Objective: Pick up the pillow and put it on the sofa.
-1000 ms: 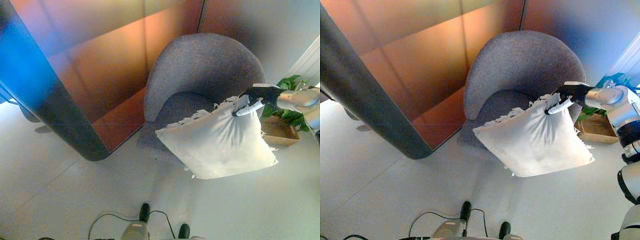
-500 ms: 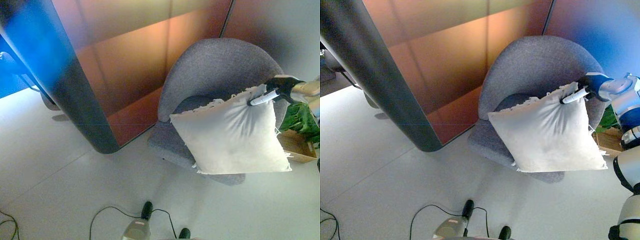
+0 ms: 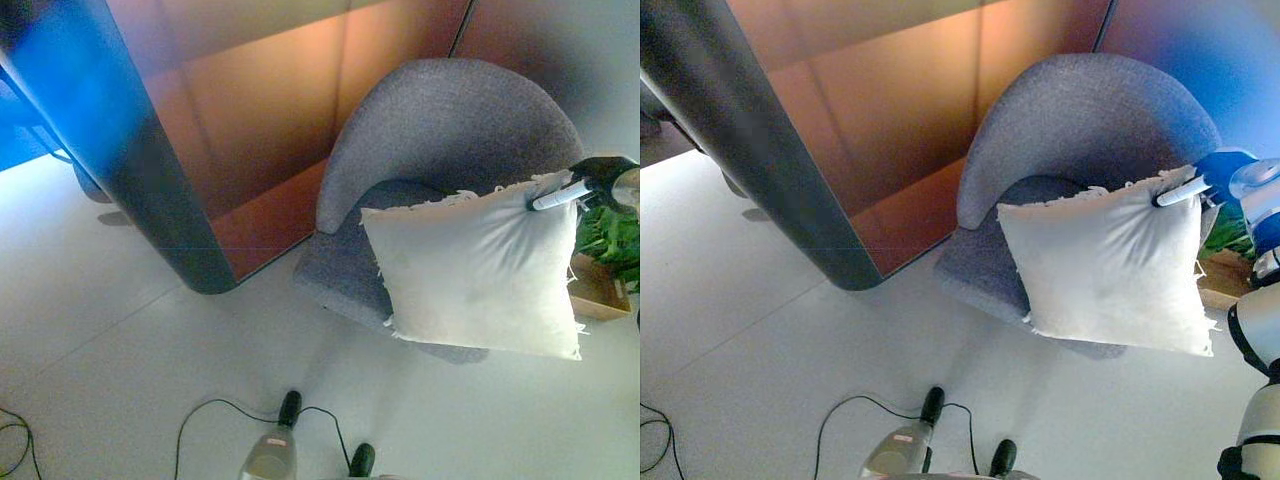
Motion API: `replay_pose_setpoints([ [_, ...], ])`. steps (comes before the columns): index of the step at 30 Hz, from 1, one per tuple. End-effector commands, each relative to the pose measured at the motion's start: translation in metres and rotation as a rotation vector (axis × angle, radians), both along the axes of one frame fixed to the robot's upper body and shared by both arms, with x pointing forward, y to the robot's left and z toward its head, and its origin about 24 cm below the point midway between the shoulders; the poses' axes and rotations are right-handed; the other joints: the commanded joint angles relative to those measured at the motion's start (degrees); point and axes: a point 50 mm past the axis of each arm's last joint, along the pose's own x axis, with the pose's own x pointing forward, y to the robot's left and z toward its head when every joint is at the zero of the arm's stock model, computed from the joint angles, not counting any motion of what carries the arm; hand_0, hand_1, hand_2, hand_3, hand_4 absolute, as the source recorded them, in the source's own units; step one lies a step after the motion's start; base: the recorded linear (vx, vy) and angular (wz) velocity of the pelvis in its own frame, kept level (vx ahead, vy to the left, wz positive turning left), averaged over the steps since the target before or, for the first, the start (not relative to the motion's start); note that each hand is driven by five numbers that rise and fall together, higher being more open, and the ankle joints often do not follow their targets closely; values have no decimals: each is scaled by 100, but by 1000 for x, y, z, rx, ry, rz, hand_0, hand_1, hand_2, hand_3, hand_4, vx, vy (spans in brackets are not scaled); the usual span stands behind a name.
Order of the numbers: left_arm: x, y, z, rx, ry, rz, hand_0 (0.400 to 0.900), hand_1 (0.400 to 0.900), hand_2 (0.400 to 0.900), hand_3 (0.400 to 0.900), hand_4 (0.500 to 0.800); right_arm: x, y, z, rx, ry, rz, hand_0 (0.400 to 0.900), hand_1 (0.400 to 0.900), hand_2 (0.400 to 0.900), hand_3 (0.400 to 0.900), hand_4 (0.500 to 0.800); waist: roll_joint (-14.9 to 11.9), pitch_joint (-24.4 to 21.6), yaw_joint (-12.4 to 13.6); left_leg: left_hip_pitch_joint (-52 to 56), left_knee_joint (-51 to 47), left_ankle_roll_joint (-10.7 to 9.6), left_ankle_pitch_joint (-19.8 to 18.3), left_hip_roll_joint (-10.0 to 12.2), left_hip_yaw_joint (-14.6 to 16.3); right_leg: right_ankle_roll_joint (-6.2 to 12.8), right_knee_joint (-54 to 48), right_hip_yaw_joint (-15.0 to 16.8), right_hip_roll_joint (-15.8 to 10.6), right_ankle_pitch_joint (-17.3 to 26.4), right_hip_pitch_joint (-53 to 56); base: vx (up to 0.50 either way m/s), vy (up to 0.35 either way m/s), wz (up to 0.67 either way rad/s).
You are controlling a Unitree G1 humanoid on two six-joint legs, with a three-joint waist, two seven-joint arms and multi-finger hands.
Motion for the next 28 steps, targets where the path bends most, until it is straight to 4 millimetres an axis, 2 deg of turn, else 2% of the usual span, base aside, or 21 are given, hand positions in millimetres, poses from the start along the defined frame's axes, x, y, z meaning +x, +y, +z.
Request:
replay_pose_setpoints([
  [1,-12,26,9,57,55,-25,900,900,900,900,800,-21,-7,110,-138,-346,-52,900,900,900,900,800,-223,-92,135,520,-39,-122,-810,47,282,258,-11,225,-173,296,-180,-34,7,-6],
  [16,-14,24,9,28,67,-34,900,900,900,900,800,-31,-20,106,-153,-310,-60,900,900,900,900,800,-206,-182,51,599,-39,-157,-838,84,382,251,-11,259,-176,273,-140,-7,2,-2],
  [19,-13,25,9,25,62,-35,900,900,900,900,800,-31,-21,99,-121,-296,-44,900,900,900,900,800,-214,-225,7,598,-39,-165,-844,86,413,260,-11,284,-172,268,-149,-33,4,-3],
  [22,-13,22,8,17,52,-30,900,900,900,900,800,-30,-25,81,-72,-279,-5,900,900,900,900,800,-204,-283,-49,643,-39,-165,-859,91,456,263,-11,301,-174,256,-118,-10,8,-5],
  [24,-12,19,7,8,42,-11,900,900,900,900,800,-29,-27,60,-14,-289,47,900,900,900,900,800,-183,-343,-119,694,-39,-160,-873,91,500,268,-11,322,-179,248,-83,2,18,-7],
  [26,-12,17,6,10,33,-5,900,900,900,900,800,-28,-27,32,27,-275,90,900,900,900,900,800,-157,-382,-195,751,-39,-155,-892,91,544,271,-11,349,-181,246,-51,-7,17,-13],
  [28,-9,15,5,21,20,4,900,900,900,900,800,-32,-27,-16,77,-244,109,900,900,900,900,800,-117,-403,-323,829,-39,-126,-931,80,596,276,-11,403,-185,247,-10,-30,8,-16],
])
